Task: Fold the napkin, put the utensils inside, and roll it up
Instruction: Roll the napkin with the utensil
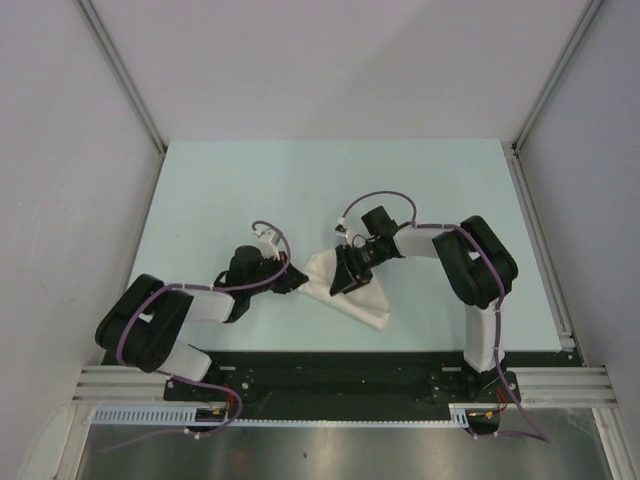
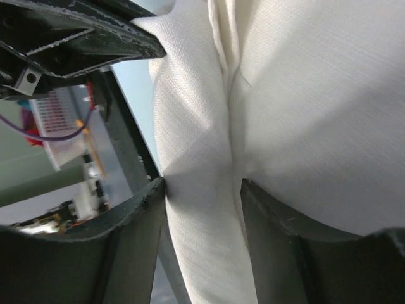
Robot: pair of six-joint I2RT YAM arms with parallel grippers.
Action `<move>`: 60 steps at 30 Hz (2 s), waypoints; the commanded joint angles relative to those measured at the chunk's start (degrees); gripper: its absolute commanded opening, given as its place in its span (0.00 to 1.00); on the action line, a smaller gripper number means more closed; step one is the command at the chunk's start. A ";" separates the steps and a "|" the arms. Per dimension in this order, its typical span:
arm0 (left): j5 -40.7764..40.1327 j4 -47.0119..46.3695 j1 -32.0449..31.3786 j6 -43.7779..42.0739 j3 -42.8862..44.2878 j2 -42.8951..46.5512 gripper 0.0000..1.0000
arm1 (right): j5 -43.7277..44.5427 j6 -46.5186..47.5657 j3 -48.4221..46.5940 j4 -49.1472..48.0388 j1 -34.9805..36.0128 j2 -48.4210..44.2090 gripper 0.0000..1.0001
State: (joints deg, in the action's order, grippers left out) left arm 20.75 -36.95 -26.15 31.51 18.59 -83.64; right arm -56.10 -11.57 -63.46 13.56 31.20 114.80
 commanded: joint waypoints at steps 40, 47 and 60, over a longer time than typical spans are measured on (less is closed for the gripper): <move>-2.21 11.46 0.05 2.51 9.62 -5.66 0.02 | 59.95 15.62 6.33 1.20 26.19 -18.13 0.64; -2.47 11.20 0.40 2.33 9.53 -2.42 0.27 | 61.81 15.79 6.07 0.94 25.49 -14.52 0.64; -5.37 13.93 3.13 -0.04 7.70 4.00 0.47 | 57.86 16.41 4.66 1.29 21.54 -10.31 0.62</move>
State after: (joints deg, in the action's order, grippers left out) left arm 16.62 -22.35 -23.77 33.71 27.05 -82.98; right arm 3.20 3.68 -58.22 12.14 53.87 101.08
